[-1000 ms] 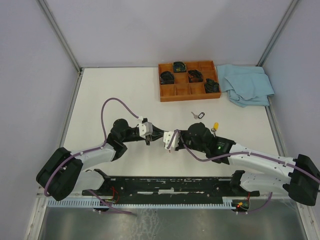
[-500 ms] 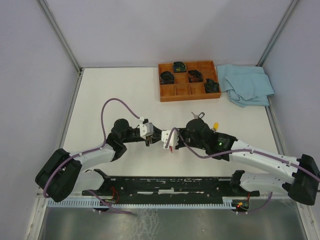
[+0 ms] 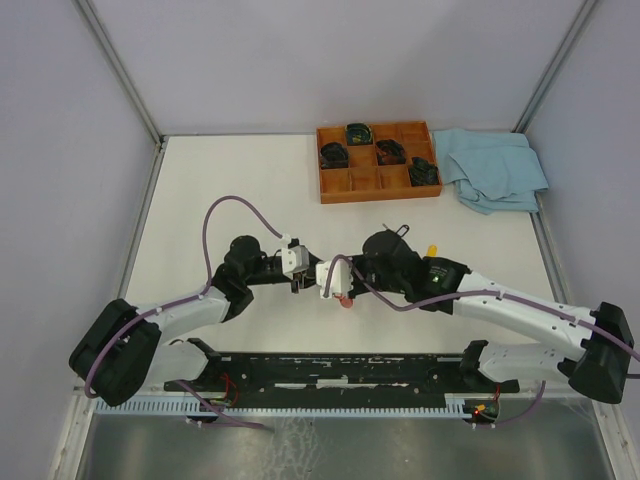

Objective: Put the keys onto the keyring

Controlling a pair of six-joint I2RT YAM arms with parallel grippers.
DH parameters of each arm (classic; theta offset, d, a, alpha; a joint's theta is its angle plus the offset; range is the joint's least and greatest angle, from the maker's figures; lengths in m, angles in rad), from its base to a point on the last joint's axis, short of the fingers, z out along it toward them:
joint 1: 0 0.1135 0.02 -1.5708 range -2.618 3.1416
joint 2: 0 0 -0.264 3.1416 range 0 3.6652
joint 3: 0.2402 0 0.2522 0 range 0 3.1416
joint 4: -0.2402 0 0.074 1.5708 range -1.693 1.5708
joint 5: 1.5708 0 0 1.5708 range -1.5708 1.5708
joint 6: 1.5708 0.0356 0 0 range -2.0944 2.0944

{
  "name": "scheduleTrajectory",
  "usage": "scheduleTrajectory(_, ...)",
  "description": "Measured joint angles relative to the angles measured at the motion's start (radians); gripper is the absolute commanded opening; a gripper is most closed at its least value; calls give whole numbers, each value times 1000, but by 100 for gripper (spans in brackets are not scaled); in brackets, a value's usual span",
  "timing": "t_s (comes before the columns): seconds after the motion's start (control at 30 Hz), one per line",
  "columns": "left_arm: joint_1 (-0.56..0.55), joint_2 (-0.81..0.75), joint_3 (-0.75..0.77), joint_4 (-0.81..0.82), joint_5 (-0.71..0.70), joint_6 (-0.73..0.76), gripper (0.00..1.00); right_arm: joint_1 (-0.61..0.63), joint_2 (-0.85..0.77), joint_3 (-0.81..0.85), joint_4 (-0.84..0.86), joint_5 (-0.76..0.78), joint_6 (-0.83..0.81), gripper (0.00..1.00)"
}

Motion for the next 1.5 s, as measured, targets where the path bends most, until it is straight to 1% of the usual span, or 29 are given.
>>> scheduleTrajectory(0.13,0,0,0,-2,0,0,26,10,15,9,-16,0,-10,1)
scheduleTrajectory(0.23,0,0,1,-2,1,0,23,15,24,14,-24,1,-18,1)
scheduleTrajectory(0.3,0,0,2,-3,1,0,17,19,29,17,-27,1,-22,1)
scheduleTrajectory(0.4,-1,0,3,-5,2,0,3,23,34,19,-30,1,-26,1)
scheduleTrajectory(0.43,-2,0,3,-6,2,0,3,23,34,19,-31,2,-28,1)
scheduleTrajectory(0.8,-5,0,4,8,-4,-1,3,31,13,-7,-13,55,-27,1)
scheduleTrajectory(1.07,-9,0,3,9,-21,-2,3,31,-14,-81,65,71,14,1)
scheduleTrajectory(1.5,-9,0,-6,46,-25,-27,3,28,0,-135,159,65,60,1)
